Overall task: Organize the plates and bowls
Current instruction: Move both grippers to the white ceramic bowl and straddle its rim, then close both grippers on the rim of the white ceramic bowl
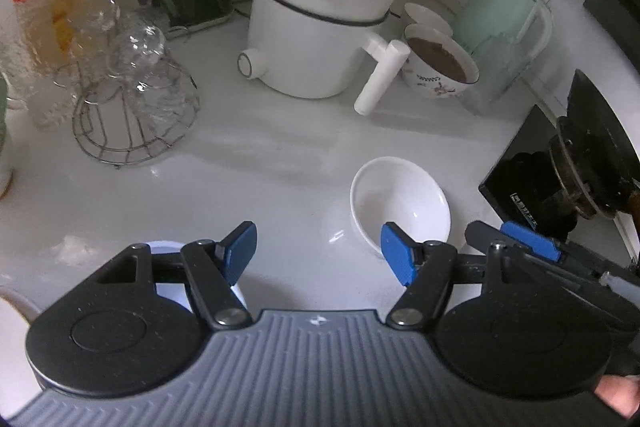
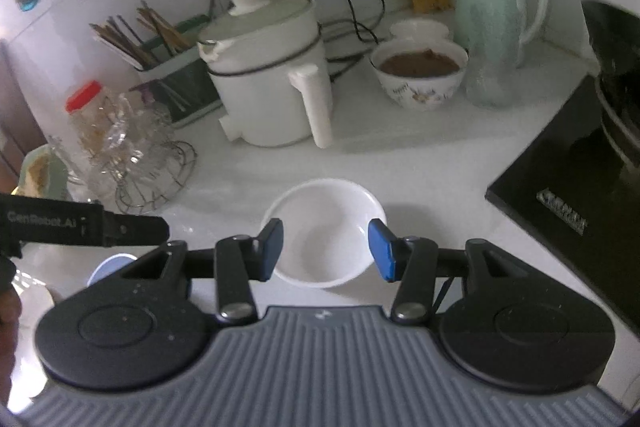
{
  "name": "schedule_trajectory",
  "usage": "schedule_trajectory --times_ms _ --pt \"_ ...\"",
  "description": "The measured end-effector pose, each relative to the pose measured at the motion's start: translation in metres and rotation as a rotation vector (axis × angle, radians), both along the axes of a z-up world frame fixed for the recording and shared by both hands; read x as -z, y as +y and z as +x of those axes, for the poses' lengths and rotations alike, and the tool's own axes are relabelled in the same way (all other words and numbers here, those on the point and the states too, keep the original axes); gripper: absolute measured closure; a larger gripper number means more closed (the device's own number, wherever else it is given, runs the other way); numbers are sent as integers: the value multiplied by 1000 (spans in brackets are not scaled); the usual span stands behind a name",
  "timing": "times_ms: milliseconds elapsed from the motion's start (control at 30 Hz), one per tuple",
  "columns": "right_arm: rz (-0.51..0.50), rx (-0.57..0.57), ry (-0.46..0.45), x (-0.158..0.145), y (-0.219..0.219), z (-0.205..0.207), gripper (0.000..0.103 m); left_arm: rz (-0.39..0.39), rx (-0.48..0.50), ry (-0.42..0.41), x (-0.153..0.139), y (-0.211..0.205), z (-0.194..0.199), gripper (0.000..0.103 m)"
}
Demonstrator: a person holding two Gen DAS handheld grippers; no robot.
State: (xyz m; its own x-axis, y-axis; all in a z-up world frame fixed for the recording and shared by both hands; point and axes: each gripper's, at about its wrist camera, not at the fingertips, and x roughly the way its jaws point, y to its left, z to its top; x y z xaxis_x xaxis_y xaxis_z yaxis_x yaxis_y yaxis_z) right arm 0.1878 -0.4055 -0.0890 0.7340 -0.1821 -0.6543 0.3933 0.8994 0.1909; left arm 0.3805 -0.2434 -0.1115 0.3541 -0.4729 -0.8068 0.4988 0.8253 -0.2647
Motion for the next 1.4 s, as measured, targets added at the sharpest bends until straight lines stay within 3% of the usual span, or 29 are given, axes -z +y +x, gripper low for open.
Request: schedule_trajectory --times_ms 567,967,1200,1400 --pt "43 105 41 43 -38 28 53 12 36 71 57 -70 30 32" --pt "104 101 35 61 -51 44 58 54 66 88 76 -90 32 55" --pt "121 97 59 68 -49 47 71 59 90 106 80 -91 32 73" --pt "150 100 69 73 -52 48 79 42 89 108 82 -91 34 81"
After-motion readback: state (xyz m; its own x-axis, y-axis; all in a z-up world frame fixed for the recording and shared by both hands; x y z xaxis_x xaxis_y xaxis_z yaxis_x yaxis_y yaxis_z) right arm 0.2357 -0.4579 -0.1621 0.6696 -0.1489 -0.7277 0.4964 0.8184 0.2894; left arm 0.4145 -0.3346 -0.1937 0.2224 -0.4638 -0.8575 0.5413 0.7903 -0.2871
